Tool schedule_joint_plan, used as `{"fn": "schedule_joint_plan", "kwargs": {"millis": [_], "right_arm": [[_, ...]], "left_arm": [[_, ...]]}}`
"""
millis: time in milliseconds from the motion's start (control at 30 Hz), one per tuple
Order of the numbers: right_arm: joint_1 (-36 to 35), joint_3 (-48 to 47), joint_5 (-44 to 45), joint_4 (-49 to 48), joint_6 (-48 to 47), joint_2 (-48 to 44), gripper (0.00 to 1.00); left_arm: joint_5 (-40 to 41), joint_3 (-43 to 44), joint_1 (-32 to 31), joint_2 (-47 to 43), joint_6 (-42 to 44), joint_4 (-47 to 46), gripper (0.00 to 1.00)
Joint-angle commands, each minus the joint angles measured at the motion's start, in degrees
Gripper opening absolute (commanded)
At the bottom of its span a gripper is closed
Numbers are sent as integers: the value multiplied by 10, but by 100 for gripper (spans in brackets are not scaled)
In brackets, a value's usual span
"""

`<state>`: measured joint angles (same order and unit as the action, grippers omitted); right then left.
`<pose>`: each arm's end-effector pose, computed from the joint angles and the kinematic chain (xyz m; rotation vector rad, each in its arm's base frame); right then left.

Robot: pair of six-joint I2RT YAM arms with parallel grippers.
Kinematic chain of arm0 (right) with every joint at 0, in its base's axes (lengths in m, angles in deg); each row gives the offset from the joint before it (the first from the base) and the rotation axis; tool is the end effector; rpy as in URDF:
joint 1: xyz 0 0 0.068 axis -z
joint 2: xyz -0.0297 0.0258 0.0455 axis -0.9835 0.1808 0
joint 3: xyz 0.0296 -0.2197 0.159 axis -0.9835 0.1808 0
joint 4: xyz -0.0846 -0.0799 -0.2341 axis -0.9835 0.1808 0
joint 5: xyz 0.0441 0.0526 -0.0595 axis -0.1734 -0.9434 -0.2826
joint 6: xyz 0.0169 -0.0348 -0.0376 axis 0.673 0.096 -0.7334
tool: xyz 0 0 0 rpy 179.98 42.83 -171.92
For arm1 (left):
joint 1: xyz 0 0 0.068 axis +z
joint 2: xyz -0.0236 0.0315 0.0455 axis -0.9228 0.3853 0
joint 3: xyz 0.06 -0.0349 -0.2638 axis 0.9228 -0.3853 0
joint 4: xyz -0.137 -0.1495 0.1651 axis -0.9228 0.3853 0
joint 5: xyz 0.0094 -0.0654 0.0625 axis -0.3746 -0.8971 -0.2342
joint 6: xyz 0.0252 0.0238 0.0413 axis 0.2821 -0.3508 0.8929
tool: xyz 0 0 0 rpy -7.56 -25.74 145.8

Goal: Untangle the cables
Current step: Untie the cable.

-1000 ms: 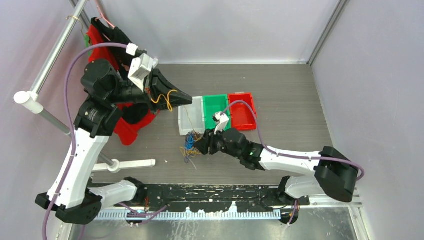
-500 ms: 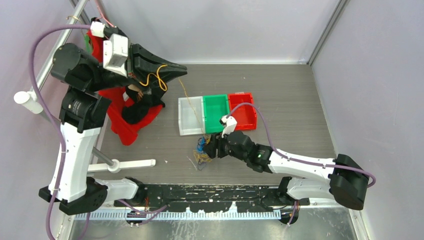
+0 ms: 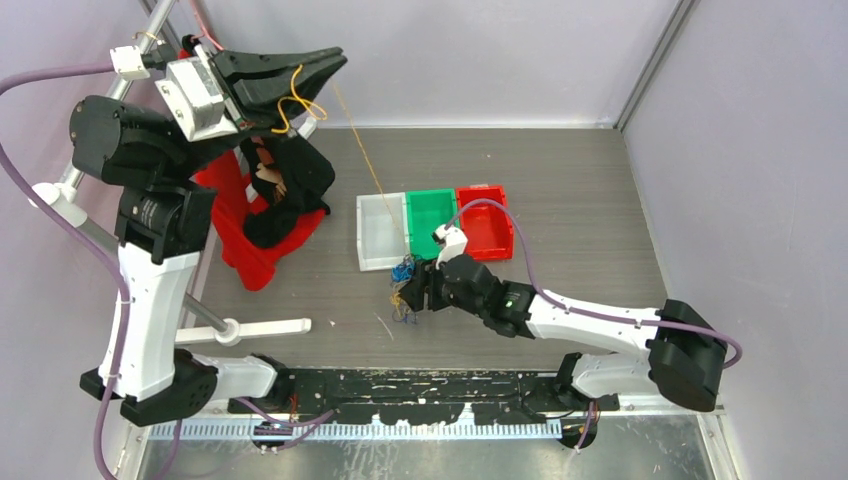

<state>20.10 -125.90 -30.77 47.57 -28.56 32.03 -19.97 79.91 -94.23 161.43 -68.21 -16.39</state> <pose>0.1383 0.2232 0.2321 -0.3165 2.1347 0.8613 0.1300 -0.0932 0.6416 0.9293 0.6344 -0.6697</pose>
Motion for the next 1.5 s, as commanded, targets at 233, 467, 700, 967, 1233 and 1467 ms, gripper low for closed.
{"fn": "schedule_joint_plan", "kwargs": {"millis": [233, 467, 700, 967, 1233, 1467], "right_arm": [[0, -41, 41, 160, 1, -34, 75], [0, -86, -33, 142, -70, -118, 100], [1, -112, -75, 60, -138, -103, 99], [3, -166, -26, -29, -169, 22, 92], [6, -183, 21, -88, -176, 118, 78], [7, -198, -2, -123, -132, 167, 54]], "left_arm": [[-13, -108, -1, -68, -75, -13, 0], [-47, -249, -1, -108, -96, 28, 0], [-53, -269, -2, -111, -109, 33, 0], [-67, -238, -2, -108, -114, 53, 0], [-79, -166, -2, -92, -121, 65, 0], [-80, -84, -2, -64, -128, 83, 0]]}}
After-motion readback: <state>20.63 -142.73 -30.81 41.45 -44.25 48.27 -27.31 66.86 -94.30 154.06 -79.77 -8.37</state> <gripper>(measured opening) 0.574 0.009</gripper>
